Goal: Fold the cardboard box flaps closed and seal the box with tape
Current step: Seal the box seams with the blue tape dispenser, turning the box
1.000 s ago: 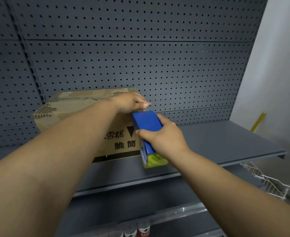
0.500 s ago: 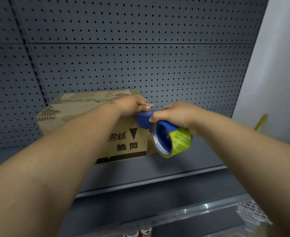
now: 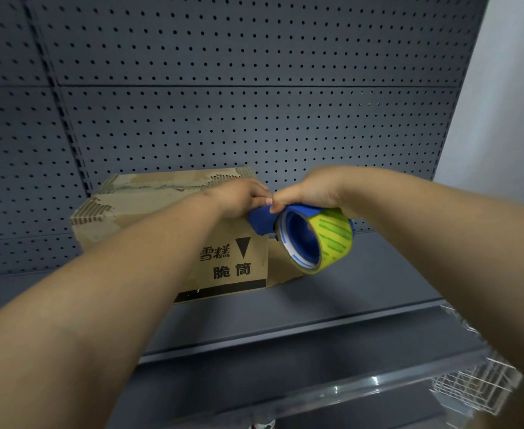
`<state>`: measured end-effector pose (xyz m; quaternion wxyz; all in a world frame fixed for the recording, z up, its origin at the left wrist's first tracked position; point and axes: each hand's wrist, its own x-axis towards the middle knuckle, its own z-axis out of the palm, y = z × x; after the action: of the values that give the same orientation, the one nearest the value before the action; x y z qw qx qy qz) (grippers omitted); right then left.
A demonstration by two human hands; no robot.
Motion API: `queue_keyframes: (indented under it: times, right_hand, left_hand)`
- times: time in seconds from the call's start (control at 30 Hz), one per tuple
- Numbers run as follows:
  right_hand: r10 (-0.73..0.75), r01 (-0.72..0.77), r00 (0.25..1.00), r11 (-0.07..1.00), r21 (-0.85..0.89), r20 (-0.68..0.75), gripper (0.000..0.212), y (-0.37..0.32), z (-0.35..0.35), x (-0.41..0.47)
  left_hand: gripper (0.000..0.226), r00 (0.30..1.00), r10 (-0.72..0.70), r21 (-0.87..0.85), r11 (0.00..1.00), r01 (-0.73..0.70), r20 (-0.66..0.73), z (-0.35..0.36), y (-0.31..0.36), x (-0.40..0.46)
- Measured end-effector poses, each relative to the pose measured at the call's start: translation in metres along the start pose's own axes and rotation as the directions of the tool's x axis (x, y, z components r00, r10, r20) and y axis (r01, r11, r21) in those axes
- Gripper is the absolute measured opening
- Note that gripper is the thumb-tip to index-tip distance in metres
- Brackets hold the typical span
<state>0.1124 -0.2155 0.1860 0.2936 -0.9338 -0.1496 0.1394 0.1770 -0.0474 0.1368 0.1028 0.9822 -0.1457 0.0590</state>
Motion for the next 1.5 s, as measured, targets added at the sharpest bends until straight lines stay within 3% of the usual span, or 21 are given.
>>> queue_keyframes:
  times: [0.1,0.17,0.23,0.33,0.47,0.6,0.7,0.77,0.93,1.2,1.3,1.4,1.5]
  right_hand:
    - [0.044,-0.04,0.994,0.998,-0.04,0.103,0.026,0.001,-0.005,0.0]
    - [0.157,-0.113,0.961,0.975,-0.193,0.227,0.028,0.009,0.007,0.003]
    - [0.177,-0.125,0.972,0.944,-0.306,0.152,0.034,0.026,0.022,0.012]
    - [0.115,-0.114,0.993,0.95,-0.289,-0.016,0.048,0.038,0.02,0.023]
    - [0.095,-0.14,0.975,0.964,-0.226,-0.202,0.052,0.037,-0.01,0.026]
    - [0.005,-0.057,0.898,0.993,-0.105,-0.44,0.059,0.037,-0.021,0.03]
    - [-0.069,0.056,0.836,0.998,-0.04,-0.544,0.07,0.038,-0.015,0.034]
    - [-0.116,0.131,0.798,0.991,-0.018,-0.591,0.065,0.038,-0.008,0.035]
    - [-0.127,0.227,0.757,0.971,0.076,-0.641,0.059,0.038,0.002,0.037]
    - [-0.146,0.306,0.76,0.94,0.151,-0.633,0.079,0.036,0.007,0.044]
    - [-0.158,0.339,0.756,0.925,0.174,-0.635,0.08,0.039,0.005,0.043]
    - [-0.182,0.379,0.749,0.906,0.187,-0.637,0.079,0.042,0.004,0.042]
    - [-0.21,0.418,0.735,0.889,0.186,-0.645,0.077,0.044,0.004,0.042]
  left_hand:
    - [0.035,1.0,0.013,-0.02,1.0,-0.013,-0.019,0.001,0.001,0.0]
    - [0.036,0.999,0.006,-0.025,1.0,-0.007,-0.045,0.001,0.0,0.0]
    - [0.037,0.999,0.016,-0.008,1.0,-0.016,-0.052,0.003,-0.002,0.002]
    - [0.037,0.998,0.023,0.036,0.999,-0.021,-0.058,0.004,-0.006,0.006]
    - [0.035,0.992,0.062,0.135,0.99,-0.047,-0.111,0.007,-0.008,0.007]
    - [0.025,0.982,0.099,0.214,0.975,-0.063,-0.161,0.016,-0.007,0.008]
    - [0.018,0.972,0.074,0.252,0.968,-0.016,-0.221,0.023,0.0,0.005]
    - [0.018,0.968,0.059,0.281,0.96,0.013,-0.244,0.026,0.004,0.004]
    - [0.022,0.979,0.077,0.349,0.937,-0.006,-0.19,0.028,0.004,-0.001]
    - [0.041,0.998,0.032,0.549,0.833,-0.059,0.059,0.021,0.009,-0.007]
    - [0.046,0.997,-0.02,0.525,0.851,-0.02,0.07,0.02,0.013,-0.008]
    - [0.036,0.999,-0.011,0.496,0.868,-0.008,0.035,0.02,0.015,-0.009]
    - [0.044,1.0,-0.026,0.486,0.874,0.015,0.016,0.02,0.017,-0.011]
